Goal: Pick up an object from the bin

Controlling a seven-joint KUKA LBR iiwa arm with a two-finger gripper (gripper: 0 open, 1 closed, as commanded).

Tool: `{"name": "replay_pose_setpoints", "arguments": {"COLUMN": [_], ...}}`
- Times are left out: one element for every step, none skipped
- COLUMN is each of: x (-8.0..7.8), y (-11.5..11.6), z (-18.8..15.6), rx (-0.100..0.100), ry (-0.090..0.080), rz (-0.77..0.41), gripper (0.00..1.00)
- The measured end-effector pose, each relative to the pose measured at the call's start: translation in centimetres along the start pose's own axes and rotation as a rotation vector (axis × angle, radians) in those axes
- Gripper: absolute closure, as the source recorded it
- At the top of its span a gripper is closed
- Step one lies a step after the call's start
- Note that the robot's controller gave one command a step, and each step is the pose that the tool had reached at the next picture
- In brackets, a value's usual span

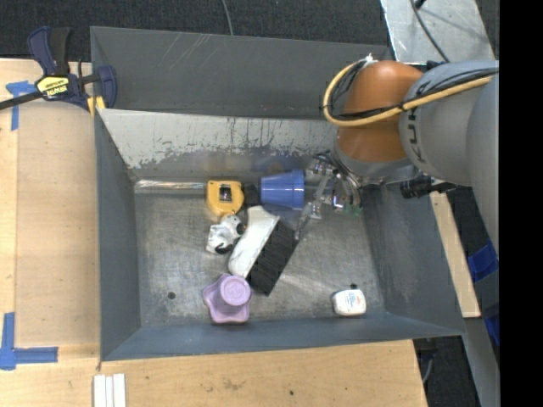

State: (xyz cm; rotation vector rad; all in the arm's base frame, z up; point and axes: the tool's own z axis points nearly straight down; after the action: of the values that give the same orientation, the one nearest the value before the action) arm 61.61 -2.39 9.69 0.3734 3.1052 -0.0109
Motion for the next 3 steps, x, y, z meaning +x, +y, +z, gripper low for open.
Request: {"name": "replay_pose_setpoints", "arguments": {"x": [0.5, 0.8, 0.5], "y": [2.0, 3.1, 4.3], "z": [1.0, -1.4, 0.3], "rx": [0.001, -0.006, 0.004], "ry": [0.005, 0.011, 0.014], "rz": [0.047, -0.23, 0.051], "gripper": [0.0, 0.0, 1.0]}}
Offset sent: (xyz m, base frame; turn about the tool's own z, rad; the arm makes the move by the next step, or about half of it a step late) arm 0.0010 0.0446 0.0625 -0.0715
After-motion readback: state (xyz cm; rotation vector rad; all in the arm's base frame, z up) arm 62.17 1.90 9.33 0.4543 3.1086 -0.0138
